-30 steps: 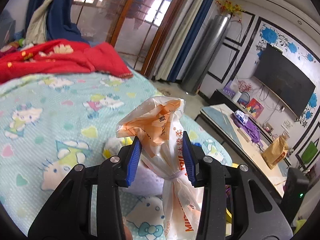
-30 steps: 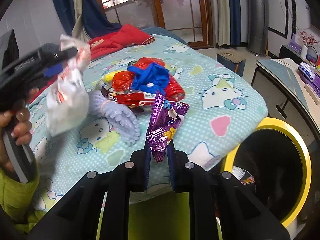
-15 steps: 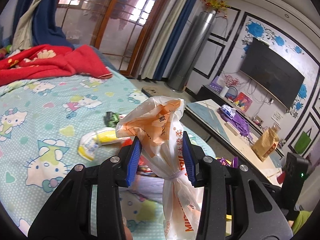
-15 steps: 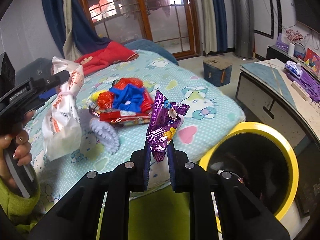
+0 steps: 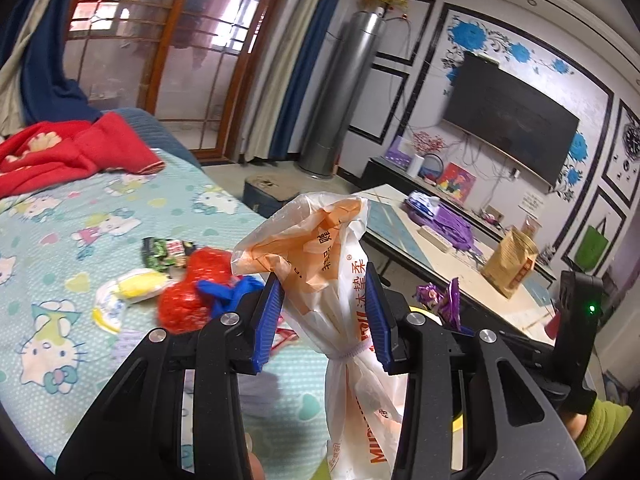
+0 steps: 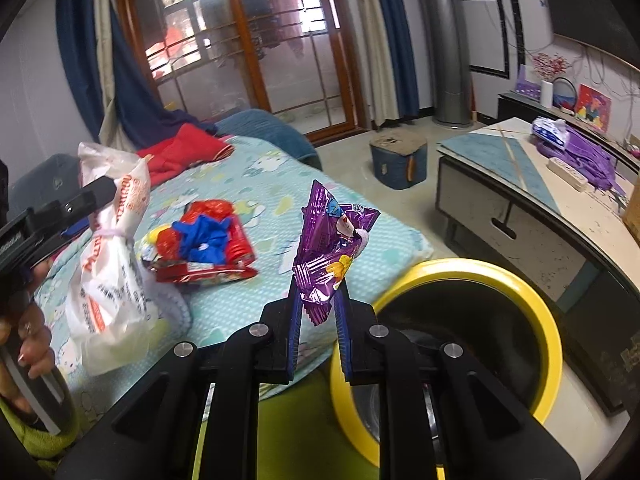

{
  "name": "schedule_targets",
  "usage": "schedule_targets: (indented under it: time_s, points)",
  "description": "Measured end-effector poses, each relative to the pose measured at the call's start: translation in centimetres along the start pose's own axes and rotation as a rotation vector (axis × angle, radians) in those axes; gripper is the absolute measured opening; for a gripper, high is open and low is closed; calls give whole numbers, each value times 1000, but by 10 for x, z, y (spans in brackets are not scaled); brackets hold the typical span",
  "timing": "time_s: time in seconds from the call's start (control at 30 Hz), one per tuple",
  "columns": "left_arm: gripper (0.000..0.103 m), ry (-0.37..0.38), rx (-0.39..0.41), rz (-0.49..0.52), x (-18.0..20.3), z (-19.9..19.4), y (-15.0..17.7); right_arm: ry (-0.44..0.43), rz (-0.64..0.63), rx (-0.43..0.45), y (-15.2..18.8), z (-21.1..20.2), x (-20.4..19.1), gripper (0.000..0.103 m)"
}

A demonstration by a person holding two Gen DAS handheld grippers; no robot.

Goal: Collect trash
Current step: 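Carry the bag and wrapper over the yellow bin and release both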

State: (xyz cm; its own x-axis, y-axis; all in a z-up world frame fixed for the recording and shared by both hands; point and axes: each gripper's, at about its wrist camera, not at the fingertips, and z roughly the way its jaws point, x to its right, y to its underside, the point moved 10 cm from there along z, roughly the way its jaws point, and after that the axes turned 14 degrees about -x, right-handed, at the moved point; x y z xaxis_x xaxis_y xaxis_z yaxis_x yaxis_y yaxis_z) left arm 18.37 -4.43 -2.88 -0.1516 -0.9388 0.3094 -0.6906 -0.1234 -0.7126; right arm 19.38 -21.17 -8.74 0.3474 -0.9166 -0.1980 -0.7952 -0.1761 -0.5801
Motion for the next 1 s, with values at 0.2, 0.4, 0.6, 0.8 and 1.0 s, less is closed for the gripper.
schedule_targets:
  time_s: [0.2, 0.4, 0.6, 0.8, 1.0]
  points:
    - [32, 14, -2, 39, 21, 9, 0, 28, 41, 7, 1, -4, 23, 15]
    - [32, 24, -4, 82, 40, 19, -1, 50, 88, 10, 6, -6, 46, 15]
    - [32, 37, -13, 128, 60, 36, 0, 81, 127, 15, 9, -8, 68, 15]
    - [32, 43, -37, 179, 83, 60, 3, 137, 142, 18, 14, -7, 88, 15]
    - [33, 20, -53, 233, 103, 86, 9, 146, 183, -5, 21, 1, 106, 16]
